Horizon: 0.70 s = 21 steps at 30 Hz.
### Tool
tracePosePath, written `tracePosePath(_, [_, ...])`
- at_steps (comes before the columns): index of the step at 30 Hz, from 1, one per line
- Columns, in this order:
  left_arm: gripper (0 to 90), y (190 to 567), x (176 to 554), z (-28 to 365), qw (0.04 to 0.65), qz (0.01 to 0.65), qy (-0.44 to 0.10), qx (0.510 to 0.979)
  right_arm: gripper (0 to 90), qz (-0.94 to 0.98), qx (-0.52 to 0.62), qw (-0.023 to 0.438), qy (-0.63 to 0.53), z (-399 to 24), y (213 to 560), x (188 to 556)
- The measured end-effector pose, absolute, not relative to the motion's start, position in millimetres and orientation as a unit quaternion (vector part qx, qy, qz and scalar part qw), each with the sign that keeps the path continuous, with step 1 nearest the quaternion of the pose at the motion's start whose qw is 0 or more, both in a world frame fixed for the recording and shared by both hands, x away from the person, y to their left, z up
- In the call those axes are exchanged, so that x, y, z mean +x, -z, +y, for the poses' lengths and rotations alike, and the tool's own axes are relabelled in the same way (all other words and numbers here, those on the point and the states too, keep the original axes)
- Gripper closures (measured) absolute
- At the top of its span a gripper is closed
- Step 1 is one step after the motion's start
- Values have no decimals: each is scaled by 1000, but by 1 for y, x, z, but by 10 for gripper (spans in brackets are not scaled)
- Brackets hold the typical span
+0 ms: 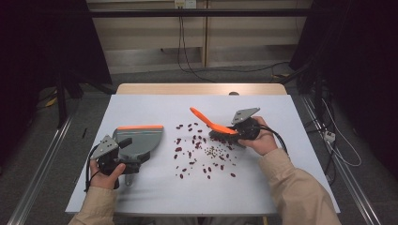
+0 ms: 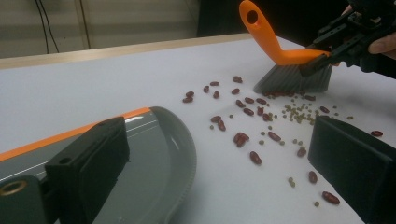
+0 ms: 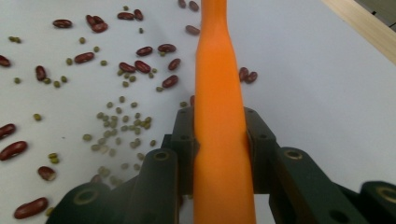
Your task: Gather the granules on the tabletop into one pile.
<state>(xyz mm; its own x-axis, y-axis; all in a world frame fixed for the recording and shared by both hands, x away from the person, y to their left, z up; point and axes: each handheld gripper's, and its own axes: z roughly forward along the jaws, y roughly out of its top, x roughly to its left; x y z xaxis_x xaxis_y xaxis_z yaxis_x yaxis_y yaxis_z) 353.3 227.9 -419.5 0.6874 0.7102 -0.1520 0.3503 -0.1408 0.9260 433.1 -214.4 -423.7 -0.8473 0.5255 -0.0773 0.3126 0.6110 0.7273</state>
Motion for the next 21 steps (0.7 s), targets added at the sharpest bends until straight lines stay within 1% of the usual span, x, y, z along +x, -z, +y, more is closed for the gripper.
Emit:
tracePosePath(2, [51, 420, 353, 228, 548, 360, -164, 737, 716, 886, 234, 142, -374, -214, 422, 432])
tracePosePath(4, [51, 419, 353, 228, 548, 360, -164, 737, 716, 882, 233, 152, -380, -214, 418, 434])
tracePosePath(7, [51, 420, 353, 228, 548, 360, -163, 737, 716, 869, 242, 160, -401, -216, 412, 442])
tracePosePath(12, [51, 420, 355, 228, 549, 362, -159, 736, 716, 859, 250, 184, -407, -212, 409, 471])
tracePosePath(18, [51, 421, 356, 230, 546, 365, -159, 737, 716, 857, 249, 200, -404, -195, 422, 507])
tracePosePath(21, [51, 422, 356, 230, 548, 366, -158, 735, 715, 858, 243, 204, -403, -184, 427, 519])
